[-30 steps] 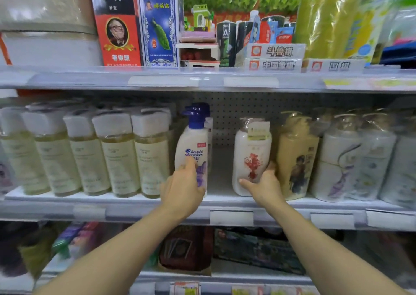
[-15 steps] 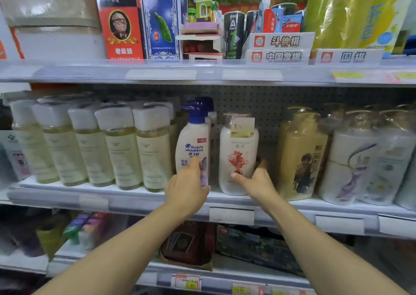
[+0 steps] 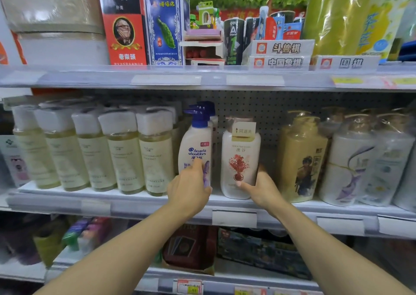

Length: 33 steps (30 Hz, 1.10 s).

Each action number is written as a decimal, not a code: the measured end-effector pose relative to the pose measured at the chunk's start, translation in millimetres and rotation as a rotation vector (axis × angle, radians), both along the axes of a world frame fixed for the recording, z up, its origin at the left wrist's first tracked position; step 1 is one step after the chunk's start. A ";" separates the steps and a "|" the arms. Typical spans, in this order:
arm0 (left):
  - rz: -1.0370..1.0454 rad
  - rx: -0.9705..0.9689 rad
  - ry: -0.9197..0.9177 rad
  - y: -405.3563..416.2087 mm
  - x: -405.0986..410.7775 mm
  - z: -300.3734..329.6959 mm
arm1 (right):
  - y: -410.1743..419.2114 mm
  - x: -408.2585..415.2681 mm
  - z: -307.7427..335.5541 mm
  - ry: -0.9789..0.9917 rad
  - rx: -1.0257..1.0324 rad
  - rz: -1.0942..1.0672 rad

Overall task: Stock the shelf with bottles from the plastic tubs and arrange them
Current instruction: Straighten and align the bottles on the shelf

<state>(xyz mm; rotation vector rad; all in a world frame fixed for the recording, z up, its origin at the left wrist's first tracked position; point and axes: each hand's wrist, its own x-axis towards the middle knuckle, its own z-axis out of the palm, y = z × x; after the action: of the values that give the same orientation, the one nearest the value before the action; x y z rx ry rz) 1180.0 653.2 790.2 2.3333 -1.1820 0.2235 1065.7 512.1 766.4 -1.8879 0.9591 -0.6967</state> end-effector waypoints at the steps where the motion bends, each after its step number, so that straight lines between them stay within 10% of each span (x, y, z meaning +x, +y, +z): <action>1: -0.010 0.000 -0.003 -0.3 -1.3 1.1 | 2.0 -1.8 0.4 0.019 -0.010 0.002; 16: -0.235 -0.027 0.024 -49.3 -75.2 9.6 | -4.4 -123.8 21.3 0.035 -0.355 -0.361; 33: -0.252 -0.093 0.383 -142.3 -121.9 20.8 | -72.8 -119.0 -2.3 0.171 -0.068 0.065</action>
<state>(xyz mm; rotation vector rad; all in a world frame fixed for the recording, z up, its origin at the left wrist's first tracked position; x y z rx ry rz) 1058.0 510.9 811.0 2.0051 -1.2211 -0.2416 946.7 439.4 764.1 -2.0546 0.9860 -0.5423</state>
